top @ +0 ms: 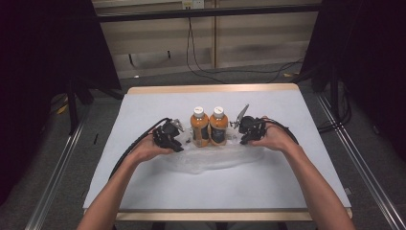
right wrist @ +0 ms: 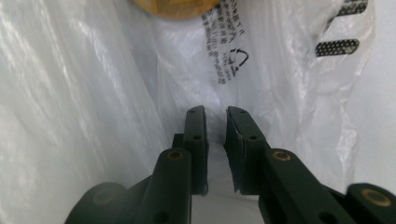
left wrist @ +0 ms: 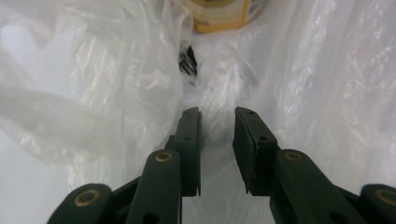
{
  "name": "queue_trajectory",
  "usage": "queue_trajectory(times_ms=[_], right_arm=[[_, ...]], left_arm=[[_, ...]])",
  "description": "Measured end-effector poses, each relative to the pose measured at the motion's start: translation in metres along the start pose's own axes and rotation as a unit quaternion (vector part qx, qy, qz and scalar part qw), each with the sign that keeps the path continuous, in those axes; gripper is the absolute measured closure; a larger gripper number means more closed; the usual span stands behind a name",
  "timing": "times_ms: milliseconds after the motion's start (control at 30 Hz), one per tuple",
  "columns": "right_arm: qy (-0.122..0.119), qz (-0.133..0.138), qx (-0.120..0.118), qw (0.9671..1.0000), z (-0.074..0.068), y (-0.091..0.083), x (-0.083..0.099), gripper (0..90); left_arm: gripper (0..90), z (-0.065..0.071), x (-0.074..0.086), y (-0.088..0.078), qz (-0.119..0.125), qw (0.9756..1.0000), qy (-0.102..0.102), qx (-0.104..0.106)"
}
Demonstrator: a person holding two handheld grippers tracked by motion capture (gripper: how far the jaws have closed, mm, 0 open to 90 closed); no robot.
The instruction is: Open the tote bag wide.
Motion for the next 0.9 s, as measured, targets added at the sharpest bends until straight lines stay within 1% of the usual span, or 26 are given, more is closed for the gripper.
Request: queue_trajectory(times_ms=[33, 67, 100, 133, 167, 200, 267, 300, 333, 367, 400, 433, 467, 567, 600, 633, 667, 700, 733, 767, 800, 833, 867, 900], right_arm=[[-0.008, -0.005, 0.002, 1.0, -0.001, 0.0, 0.001, 78.0], [-0.007, -0.007, 0.003, 0.9999, -0.001, -0.001, 0.002, 76.5], [-0.004, -0.013, 0.004, 0.9999, -0.002, -0.002, 0.004, 74.6], [-0.006, -0.011, 0.003, 0.9999, -0.002, -0.002, 0.005, 73.2], [-0.005, -0.015, 0.001, 0.9999, -0.001, -0.003, 0.007, 70.6], [-0.005, -0.015, 0.001, 0.9999, -0.001, -0.004, 0.009, 68.5], [0.001, -0.02, -0.005, 0.9998, 0.0, -0.006, 0.015, 68.0], [0.003, -0.021, -0.008, 0.9997, 0.0, -0.007, 0.019, 68.0], [0.007, -0.022, -0.011, 0.9997, -0.001, -0.008, 0.022, 68.0], [0.007, -0.022, -0.013, 0.9996, -0.001, -0.009, 0.025, 68.0], [0.01, -0.025, -0.016, 0.9995, -0.002, -0.011, 0.029, 67.9], [0.007, -0.025, -0.015, 0.9996, -0.002, -0.011, 0.031, 67.9], [0.01, -0.026, -0.015, 0.9995, -0.003, -0.012, 0.033, 67.9], [-0.001, -0.031, -0.015, 0.9994, -0.004, -0.013, 0.037, 67.9], [0.002, -0.032, -0.016, 0.9994, -0.005, -0.014, 0.038, 67.8], [-0.001, -0.032, -0.016, 0.9994, -0.004, -0.014, 0.038, 67.9], [-0.001, -0.03, -0.018, 0.9994, -0.004, -0.014, 0.039, 67.9], [-0.003, -0.027, -0.018, 0.9995, -0.004, -0.014, 0.04, 67.8], [-0.004, -0.028, -0.018, 0.9994, -0.004, -0.014, 0.04, 67.9], [-0.009, -0.033, -0.018, 0.9992, -0.004, -0.015, 0.041, 67.9], [-0.005, -0.035, -0.016, 0.9992, -0.005, -0.015, 0.041, 67.8], [0.0, -0.038, -0.016, 0.9992, -0.006, -0.015, 0.042, 67.8], [-0.01, -0.036, -0.016, 0.9992, -0.005, -0.015, 0.042, 67.9], [-0.012, -0.036, -0.015, 0.9992, -0.005, -0.015, 0.042, 67.8]], left_arm=[[71.3, 0.0, 0.001, -0.001, -0.003, 1.0, 0.006, -0.001], [71.0, 0.001, 0.001, -0.001, -0.006, 0.9999, 0.01, 0.001], [70.7, 0.003, 0.002, -0.002, -0.005, 1.0, 0.003, 0.001], [70.5, 0.002, 0.004, -0.003, -0.007, 0.9999, 0.01, 0.006], [69.4, 0.003, 0.005, -0.003, -0.004, 0.9999, 0.003, 0.012], [68.8, 0.004, 0.006, -0.004, -0.007, 0.9999, 0.007, 0.014], [67.9, 0.007, 0.01, -0.006, -0.009, 0.9998, 0.009, 0.013], [67.8, 0.007, 0.011, -0.007, -0.012, 0.9997, 0.014, 0.016], [67.6, 0.008, 0.012, -0.007, -0.013, 0.9997, 0.012, 0.02], [67.4, 0.009, 0.013, -0.008, -0.012, 0.9997, 0.011, 0.018], [67.3, 0.009, 0.014, -0.008, -0.012, 0.9996, 0.009, 0.022], [66.8, 0.009, 0.014, -0.008, -0.011, 0.9996, 0.008, 0.024], [66.6, 0.009, 0.014, -0.008, -0.011, 0.9996, 0.009, 0.024], [66.6, 0.007, 0.015, -0.008, -0.008, 0.9995, 0.014, 0.028], [66.7, 0.006, 0.016, -0.009, -0.01, 0.9995, 0.014, 0.027], [67.5, 0.005, 0.017, -0.009, -0.009, 0.9997, 0.01, 0.02], [67.8, 0.003, 0.018, -0.009, -0.007, 0.9996, 0.008, 0.025], [68.0, 0.003, 0.018, -0.009, -0.008, 0.9997, 0.009, 0.023], [68.4, 0.003, 0.018, -0.01, -0.01, 0.9998, 0.013, 0.011], [68.3, 0.003, 0.018, -0.009, -0.01, 0.9998, 0.016, 0.009], [68.4, 0.002, 0.018, -0.009, -0.01, 0.9997, 0.018, 0.01], [68.8, 0.002, 0.018, -0.009, -0.008, 0.9998, 0.018, 0.005], [69.0, 0.0, 0.019, -0.009, -0.006, 0.9998, 0.017, 0.002], [69.0, -0.002, 0.019, -0.009, -0.005, 0.9999, 0.008, 0.006]])
Point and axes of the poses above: each handheld gripper's, and its own axes: y roughly forward along the jaws, x roughly out of its underside, z roughly to its right, the point moved 4 cm from there along y, roughly forward along the jaws, and after that the axes turned 6 degrees about -x, right-handed, at the moved point
